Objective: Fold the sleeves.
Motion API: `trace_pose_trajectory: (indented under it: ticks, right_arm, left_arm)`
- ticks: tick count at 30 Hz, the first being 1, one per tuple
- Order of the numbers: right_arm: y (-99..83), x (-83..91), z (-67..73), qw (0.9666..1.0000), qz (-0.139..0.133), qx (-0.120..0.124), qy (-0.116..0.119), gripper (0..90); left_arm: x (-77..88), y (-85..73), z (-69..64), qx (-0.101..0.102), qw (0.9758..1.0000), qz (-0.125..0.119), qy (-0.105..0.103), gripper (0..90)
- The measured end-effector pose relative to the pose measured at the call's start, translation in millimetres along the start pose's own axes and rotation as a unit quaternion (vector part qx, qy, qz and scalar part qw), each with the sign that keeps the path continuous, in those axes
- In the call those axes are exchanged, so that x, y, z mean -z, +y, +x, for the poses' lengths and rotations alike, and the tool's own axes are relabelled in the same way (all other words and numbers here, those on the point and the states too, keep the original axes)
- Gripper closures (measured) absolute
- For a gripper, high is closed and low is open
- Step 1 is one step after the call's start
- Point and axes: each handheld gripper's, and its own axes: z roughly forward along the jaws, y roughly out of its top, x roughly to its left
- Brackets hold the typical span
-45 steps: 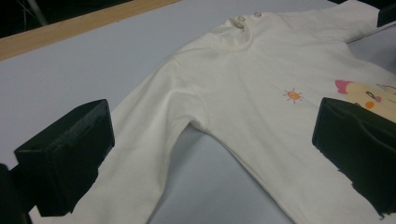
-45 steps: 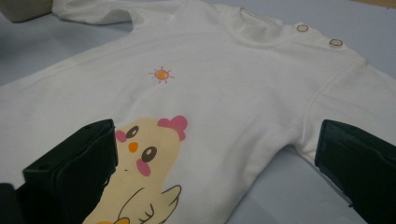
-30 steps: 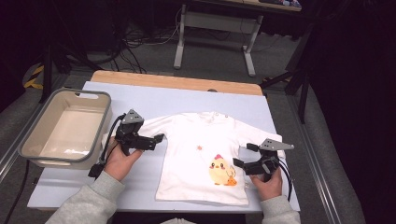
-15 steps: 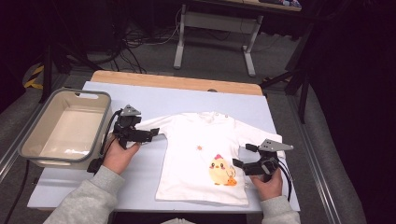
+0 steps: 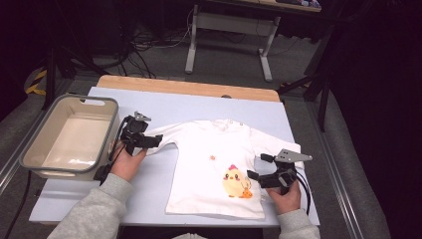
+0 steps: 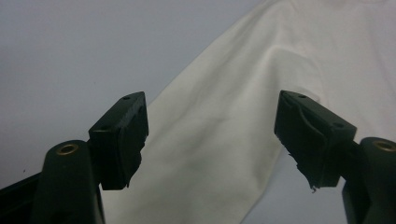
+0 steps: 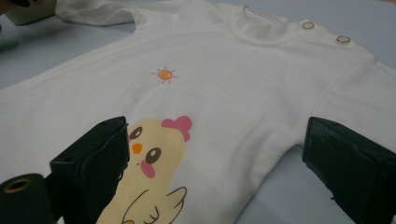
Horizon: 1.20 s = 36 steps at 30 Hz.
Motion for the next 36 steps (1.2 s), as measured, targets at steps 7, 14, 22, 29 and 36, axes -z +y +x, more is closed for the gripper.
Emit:
trace_pose_trajectory:
  ticks: [7, 14, 22, 29, 36]
  right_arm:
    - [0.0, -0.6, 0.7, 1.0, 0.002, 0.003, 0.002, 8.1]
    - [0.0, -1.0, 1.6, 1.0, 0.004, 0.006, 0.004, 8.4]
    - [-0.1, -1.8, 2.4, 0.9999, 0.008, 0.009, 0.002, 8.4]
    - [-0.1, -2.3, 2.7, 0.9999, 0.01, 0.011, 0.0, 8.4]
    - [-0.3, -2.5, 2.8, 0.9999, 0.012, 0.011, -0.001, 8.4]
  left_arm:
    - [-5.2, -2.4, 6.3, 0.014, 0.9994, 0.027, 0.017, 37.4]
    - [-11.2, -5.1, 10.6, 0.024, 0.9977, 0.057, 0.029, 48.1]
    - [-17.1, -6.7, 11.4, 0.024, 0.996, 0.077, 0.038, 64.4]
    - [-18.3, -6.4, 6.6, 0.003, 0.9961, 0.079, 0.041, 86.2]
    - [-15.6, -3.3, 5.9, 0.0, 0.996, 0.075, 0.049, 88.9]
